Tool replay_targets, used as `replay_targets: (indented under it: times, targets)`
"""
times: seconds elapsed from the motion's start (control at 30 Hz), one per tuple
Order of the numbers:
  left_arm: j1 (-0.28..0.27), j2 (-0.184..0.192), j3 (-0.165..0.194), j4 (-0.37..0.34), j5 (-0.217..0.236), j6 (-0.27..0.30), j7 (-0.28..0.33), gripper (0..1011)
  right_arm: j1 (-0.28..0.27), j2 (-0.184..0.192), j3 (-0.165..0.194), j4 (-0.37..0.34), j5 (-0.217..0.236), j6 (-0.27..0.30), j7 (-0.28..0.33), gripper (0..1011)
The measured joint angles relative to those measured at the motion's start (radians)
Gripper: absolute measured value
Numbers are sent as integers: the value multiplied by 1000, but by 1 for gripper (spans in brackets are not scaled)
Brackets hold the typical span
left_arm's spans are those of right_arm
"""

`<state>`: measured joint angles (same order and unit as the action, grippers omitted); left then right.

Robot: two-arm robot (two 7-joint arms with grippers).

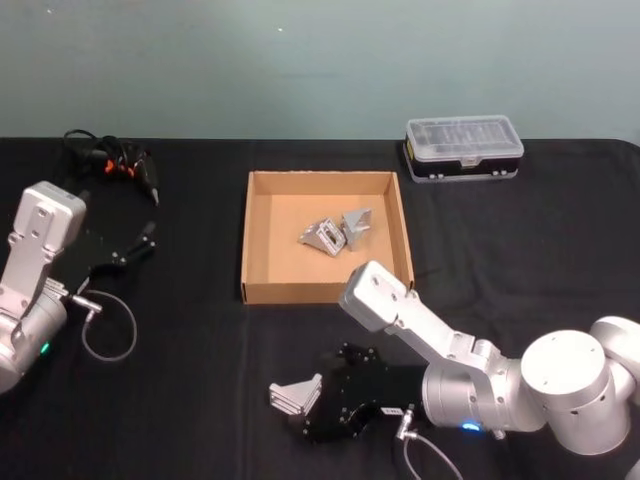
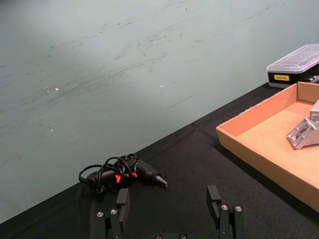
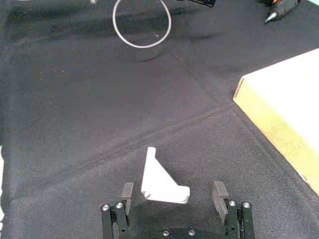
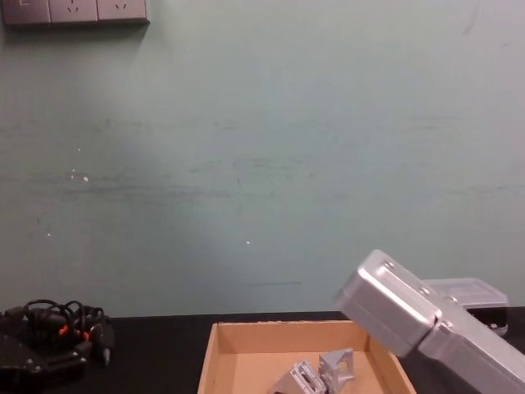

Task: Use one hand to pick up the angle iron from the table and place it into the box.

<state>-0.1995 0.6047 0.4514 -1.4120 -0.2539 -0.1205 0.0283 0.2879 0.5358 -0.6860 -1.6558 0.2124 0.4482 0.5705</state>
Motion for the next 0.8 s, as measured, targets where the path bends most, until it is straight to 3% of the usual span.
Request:
replay_targets:
  times: [0.8]
  targets:
    - [0,0,0,0,0,0,0,1011,-6,-55,21,-3,-7,95,-34,1002]
